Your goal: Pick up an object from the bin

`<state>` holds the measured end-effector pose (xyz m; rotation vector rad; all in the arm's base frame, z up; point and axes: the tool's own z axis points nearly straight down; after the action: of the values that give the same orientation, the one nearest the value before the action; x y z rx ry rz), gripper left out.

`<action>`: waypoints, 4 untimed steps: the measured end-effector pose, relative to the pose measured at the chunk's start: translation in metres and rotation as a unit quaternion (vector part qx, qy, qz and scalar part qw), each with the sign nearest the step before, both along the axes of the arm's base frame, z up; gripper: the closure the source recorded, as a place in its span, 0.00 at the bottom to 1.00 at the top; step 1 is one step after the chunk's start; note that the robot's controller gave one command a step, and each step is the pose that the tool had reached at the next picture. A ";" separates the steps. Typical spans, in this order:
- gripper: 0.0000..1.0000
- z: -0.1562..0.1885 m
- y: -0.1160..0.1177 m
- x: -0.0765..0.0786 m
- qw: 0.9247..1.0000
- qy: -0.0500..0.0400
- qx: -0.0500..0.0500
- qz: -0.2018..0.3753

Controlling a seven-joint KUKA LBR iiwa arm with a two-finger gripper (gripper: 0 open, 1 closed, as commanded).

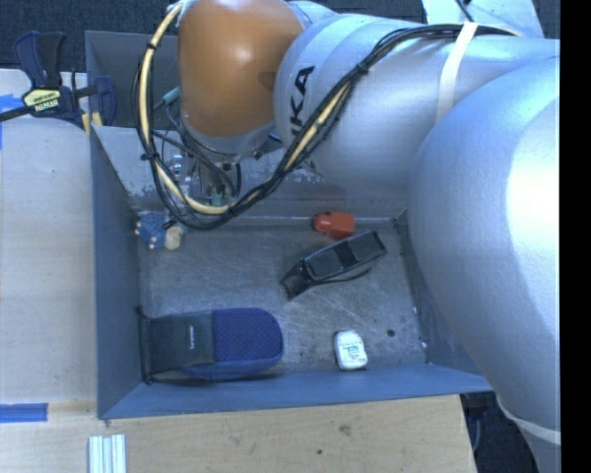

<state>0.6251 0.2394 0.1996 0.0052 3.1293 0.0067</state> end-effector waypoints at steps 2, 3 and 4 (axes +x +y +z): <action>1.00 -0.018 -0.014 0.002 0.989 0.001 -0.002 0.146; 0.00 -0.021 -0.014 0.001 0.989 0.004 -0.003 0.146; 0.00 -0.126 0.006 -0.006 0.997 0.002 -0.001 0.076</action>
Offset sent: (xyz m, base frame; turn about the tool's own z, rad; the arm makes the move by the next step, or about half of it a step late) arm -0.0048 -0.0073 -0.0606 -0.3002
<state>0.6195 0.2458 0.0734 -0.2335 3.1253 0.0045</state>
